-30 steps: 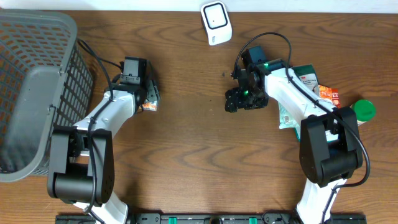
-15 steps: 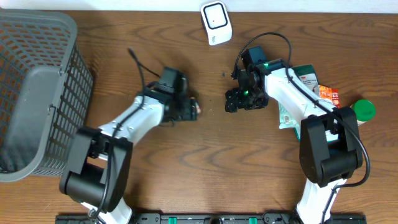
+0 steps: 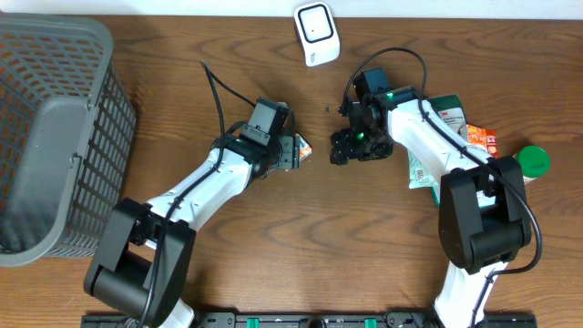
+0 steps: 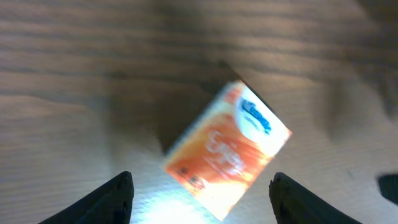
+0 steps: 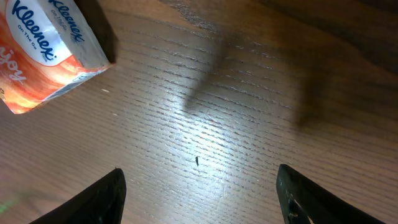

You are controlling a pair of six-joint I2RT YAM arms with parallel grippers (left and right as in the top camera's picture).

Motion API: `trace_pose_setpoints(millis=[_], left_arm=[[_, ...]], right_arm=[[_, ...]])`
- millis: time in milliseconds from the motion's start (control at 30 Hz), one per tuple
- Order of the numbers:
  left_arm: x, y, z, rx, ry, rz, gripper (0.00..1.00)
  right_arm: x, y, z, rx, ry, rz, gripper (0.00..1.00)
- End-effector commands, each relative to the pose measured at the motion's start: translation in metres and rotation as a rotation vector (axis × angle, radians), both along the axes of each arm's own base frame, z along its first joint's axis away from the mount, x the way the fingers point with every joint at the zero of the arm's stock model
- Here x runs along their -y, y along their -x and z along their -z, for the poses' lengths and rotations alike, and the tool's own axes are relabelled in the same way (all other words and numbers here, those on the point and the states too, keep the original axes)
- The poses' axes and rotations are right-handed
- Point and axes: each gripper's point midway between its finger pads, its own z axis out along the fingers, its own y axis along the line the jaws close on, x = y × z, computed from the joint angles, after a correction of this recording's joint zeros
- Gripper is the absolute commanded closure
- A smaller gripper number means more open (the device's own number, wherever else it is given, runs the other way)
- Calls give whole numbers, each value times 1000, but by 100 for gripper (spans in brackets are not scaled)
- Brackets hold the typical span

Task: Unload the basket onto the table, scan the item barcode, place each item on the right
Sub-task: 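Carry the tissue pack with the left gripper toward the right gripper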

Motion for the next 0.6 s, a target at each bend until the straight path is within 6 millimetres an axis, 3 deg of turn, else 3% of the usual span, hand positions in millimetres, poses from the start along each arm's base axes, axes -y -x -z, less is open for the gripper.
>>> trace_pose_setpoints(millis=[0, 200, 300, 567], left_arm=[[-26, -16, 0, 80, -119, -82, 33], [-35, -26, 28, 79, -192, -116, 38], [-36, -21, 40, 46, -203, -116, 39], [5, 26, 53, -187, 7, 38, 39]], right_arm=[[-5, -3, -9, 29, -7, -21, 27], [-5, -2, -9, 29, -6, -21, 27], [-5, -2, -9, 29, -6, -21, 27], [-9, 2, -10, -15, -33, 44, 29]])
